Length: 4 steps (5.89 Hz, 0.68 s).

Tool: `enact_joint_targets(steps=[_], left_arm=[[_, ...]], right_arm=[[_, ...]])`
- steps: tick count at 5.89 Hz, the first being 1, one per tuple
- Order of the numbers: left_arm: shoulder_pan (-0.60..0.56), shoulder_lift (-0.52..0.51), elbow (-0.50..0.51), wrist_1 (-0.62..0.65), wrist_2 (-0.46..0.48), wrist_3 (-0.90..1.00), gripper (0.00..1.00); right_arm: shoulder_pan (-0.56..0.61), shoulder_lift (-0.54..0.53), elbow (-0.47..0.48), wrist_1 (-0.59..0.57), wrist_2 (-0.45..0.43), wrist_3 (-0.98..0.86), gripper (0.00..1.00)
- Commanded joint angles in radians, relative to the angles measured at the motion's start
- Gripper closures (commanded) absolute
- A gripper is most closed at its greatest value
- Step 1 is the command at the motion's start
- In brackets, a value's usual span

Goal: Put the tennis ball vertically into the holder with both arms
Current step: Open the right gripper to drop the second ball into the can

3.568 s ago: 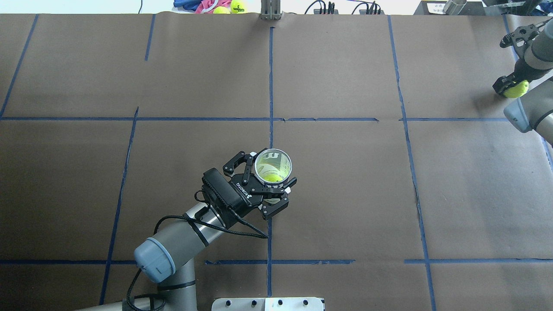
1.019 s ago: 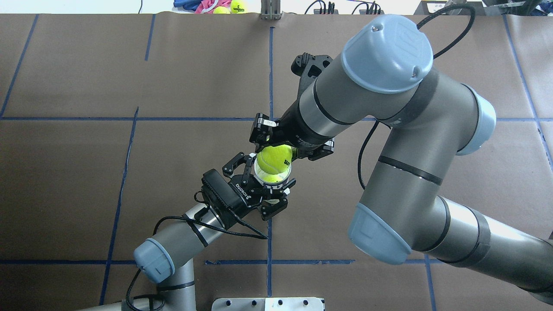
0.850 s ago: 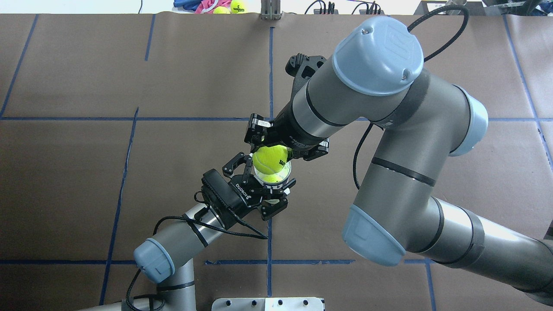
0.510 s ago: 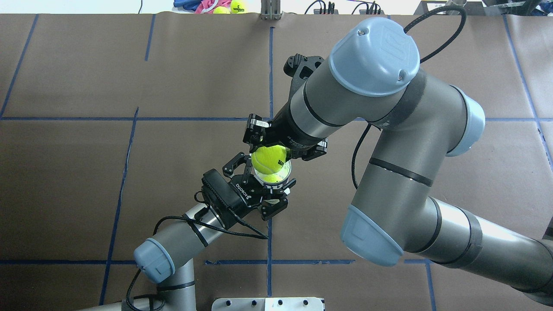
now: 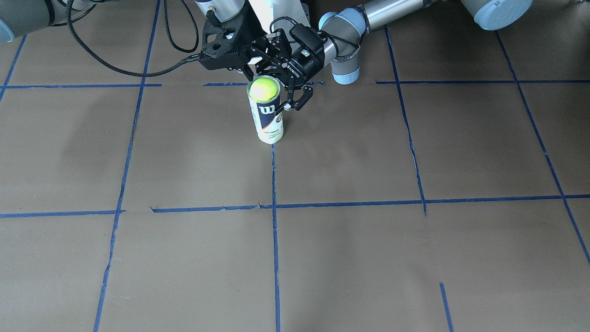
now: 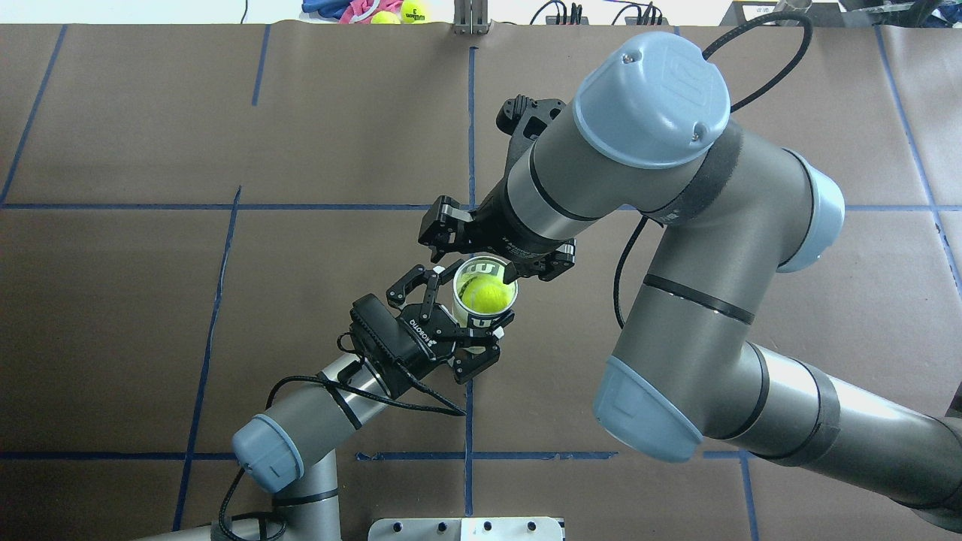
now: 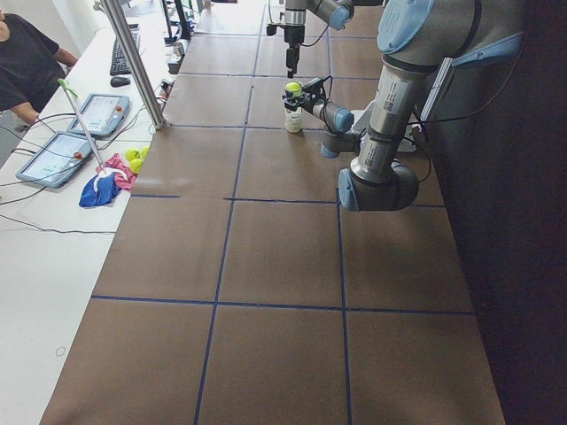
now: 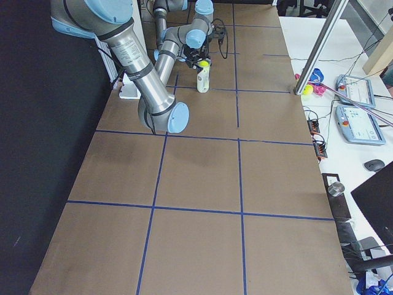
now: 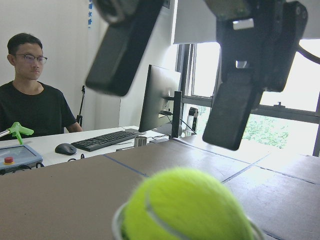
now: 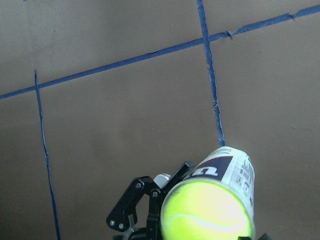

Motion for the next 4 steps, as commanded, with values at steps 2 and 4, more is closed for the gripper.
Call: enact_joint_targets(steps=[2, 4], left_arm=[[-0.002, 0.000, -0.020, 0.001, -0.001, 0.000, 0.01], [-0.006, 0.003, -0.086, 0.001, -0.001, 0.000, 0.00]], right_arm=[[0.000, 0.000, 0.000, 0.000, -0.001, 0.000, 0.02], [0.000, 0.000, 0.000, 0.000, -0.001, 0.000, 0.02]])
